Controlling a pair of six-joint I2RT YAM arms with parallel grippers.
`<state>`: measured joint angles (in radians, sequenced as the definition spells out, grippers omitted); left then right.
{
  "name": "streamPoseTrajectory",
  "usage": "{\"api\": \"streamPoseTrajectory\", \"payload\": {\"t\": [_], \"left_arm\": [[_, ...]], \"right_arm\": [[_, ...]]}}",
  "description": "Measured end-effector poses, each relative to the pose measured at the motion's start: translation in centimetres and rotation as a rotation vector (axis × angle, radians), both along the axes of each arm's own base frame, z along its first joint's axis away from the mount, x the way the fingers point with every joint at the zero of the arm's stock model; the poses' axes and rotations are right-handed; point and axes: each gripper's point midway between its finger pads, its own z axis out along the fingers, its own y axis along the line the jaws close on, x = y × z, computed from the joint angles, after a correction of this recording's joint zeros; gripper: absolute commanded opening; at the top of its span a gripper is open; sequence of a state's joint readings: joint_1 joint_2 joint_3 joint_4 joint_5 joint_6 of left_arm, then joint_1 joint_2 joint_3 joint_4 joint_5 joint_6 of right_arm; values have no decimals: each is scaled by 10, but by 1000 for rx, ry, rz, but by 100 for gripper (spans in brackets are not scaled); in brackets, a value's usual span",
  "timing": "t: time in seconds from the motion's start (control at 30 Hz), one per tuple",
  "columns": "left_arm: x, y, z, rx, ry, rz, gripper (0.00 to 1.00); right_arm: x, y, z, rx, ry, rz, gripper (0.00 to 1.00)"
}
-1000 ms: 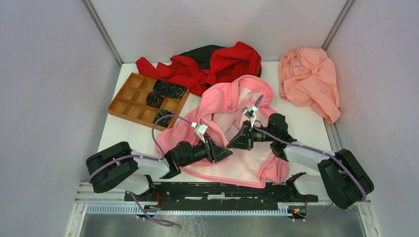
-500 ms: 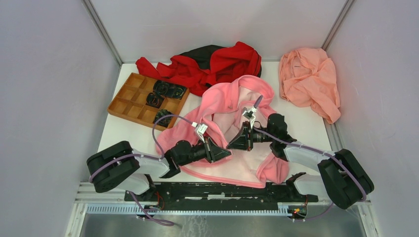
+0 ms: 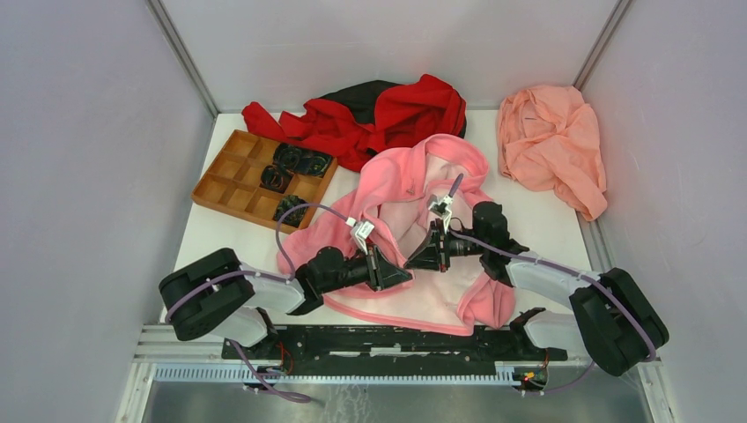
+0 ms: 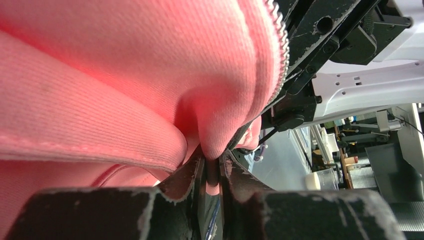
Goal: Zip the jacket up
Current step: Pick up the jacket from the center of the board.
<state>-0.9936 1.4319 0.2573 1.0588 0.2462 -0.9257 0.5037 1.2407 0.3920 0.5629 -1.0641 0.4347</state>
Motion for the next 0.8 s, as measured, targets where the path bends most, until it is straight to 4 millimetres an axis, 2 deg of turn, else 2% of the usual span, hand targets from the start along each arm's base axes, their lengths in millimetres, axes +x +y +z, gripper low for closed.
{"api": "streamPoseTrajectory", "payload": {"t": [0.37,0.4,0.5,0.63,0.7,0.8], "left_arm": [[-2,-1,-5,16,18,-31,22],[-2,-1,-5,16,18,-31,21],[-2,0,-5,15,18,-33,4],[-2,0,-4,13,18,-41,2],[-3,0,-4,10,17,-46,2],[-3,0,-3,7,15,-47,2]], "right_arm": [[0,-1,-5,-27,-7,2,0],[0,-1,-5,-27,-9,3,0],[0,-1,-5,-28,-14,2,0],[0,-1,-5,-30,-17,0,1],[0,-1,-6,-32,-20,0,14],[2,-1,-6,-45,-38,4,50]]}}
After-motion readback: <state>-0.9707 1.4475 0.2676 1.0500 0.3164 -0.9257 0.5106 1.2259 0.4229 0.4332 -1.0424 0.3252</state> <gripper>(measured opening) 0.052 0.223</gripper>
